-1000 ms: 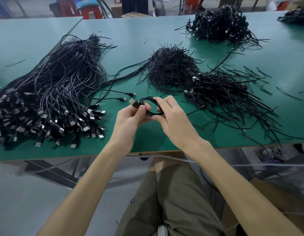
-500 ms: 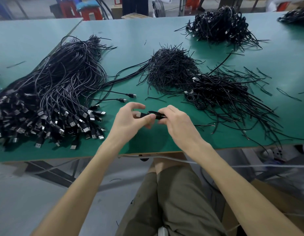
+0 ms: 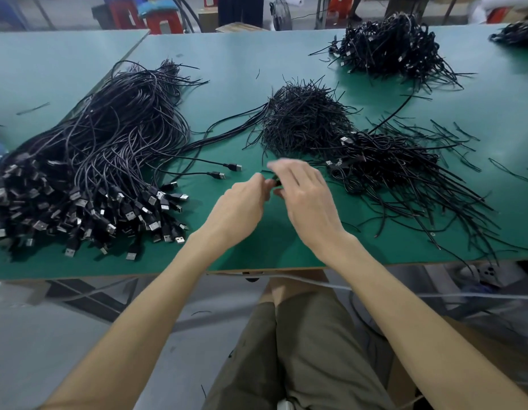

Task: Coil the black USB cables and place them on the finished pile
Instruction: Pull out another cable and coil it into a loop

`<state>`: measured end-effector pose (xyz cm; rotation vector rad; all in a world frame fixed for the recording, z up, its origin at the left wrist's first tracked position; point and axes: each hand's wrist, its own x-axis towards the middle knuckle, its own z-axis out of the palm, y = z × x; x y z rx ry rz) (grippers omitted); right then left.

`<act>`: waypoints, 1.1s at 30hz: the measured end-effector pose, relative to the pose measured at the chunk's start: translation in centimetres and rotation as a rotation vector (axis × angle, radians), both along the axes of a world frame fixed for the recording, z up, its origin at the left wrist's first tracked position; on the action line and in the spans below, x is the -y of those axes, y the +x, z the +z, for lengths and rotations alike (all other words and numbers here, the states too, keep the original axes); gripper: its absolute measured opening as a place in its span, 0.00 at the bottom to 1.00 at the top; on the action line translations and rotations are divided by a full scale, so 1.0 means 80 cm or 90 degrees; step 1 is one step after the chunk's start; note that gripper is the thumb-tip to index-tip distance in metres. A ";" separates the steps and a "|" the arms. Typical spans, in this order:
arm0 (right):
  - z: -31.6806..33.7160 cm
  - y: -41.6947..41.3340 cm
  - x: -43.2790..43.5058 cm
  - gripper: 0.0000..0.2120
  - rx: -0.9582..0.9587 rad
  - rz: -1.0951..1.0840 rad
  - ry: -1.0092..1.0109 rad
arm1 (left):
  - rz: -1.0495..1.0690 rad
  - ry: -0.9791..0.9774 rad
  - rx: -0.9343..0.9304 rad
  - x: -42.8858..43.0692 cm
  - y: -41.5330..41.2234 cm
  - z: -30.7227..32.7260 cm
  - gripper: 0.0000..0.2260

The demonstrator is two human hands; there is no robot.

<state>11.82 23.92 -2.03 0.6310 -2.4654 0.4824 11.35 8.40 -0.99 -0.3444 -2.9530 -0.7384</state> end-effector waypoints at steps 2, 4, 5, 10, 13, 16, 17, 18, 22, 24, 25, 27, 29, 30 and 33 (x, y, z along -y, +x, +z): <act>-0.004 -0.003 0.002 0.22 -0.049 -0.039 -0.057 | 0.074 0.216 0.031 -0.007 -0.015 -0.005 0.16; -0.009 -0.009 0.004 0.17 -0.049 -0.082 -0.116 | 0.145 0.454 0.069 -0.015 -0.030 -0.013 0.19; -0.011 -0.015 0.005 0.15 0.001 -0.114 -0.137 | 0.166 0.533 0.081 -0.018 -0.035 -0.018 0.19; -0.021 -0.065 0.006 0.18 0.218 -0.301 -0.056 | 0.155 0.577 0.068 -0.036 -0.046 -0.043 0.18; -0.028 -0.080 0.009 0.16 0.247 -0.318 -0.039 | 0.162 0.565 0.057 -0.038 -0.050 -0.046 0.19; -0.033 -0.079 0.017 0.13 0.230 -0.298 -0.012 | 0.162 0.567 0.054 -0.031 -0.050 -0.051 0.19; -0.033 -0.078 0.018 0.11 0.224 -0.291 -0.041 | 0.162 0.566 0.053 -0.029 -0.050 -0.052 0.19; -0.033 -0.078 0.016 0.09 0.216 -0.284 -0.094 | 0.163 0.563 0.053 -0.029 -0.050 -0.052 0.19; -0.023 -0.078 0.003 0.06 0.271 -0.227 -0.451 | 0.183 0.540 0.051 -0.034 -0.051 -0.048 0.19; -0.019 -0.074 0.001 0.06 0.294 -0.201 -0.551 | 0.203 0.475 0.038 -0.034 -0.053 -0.049 0.20; -0.018 -0.073 0.001 0.06 0.294 -0.189 -0.561 | 0.213 0.442 0.036 -0.034 -0.054 -0.050 0.20; -0.016 -0.070 0.003 0.07 0.285 -0.156 -0.553 | 0.228 0.402 0.036 -0.036 -0.057 -0.050 0.20; -0.016 -0.068 0.003 0.07 0.257 -0.139 -0.544 | 0.233 0.388 0.038 -0.038 -0.059 -0.049 0.20; -0.015 -0.068 0.001 0.07 0.239 -0.139 -0.548 | 0.232 0.387 0.039 -0.040 -0.060 -0.048 0.20; -0.017 -0.066 -0.004 0.08 0.213 -0.146 -0.559 | 0.226 0.381 0.050 -0.044 -0.059 -0.050 0.21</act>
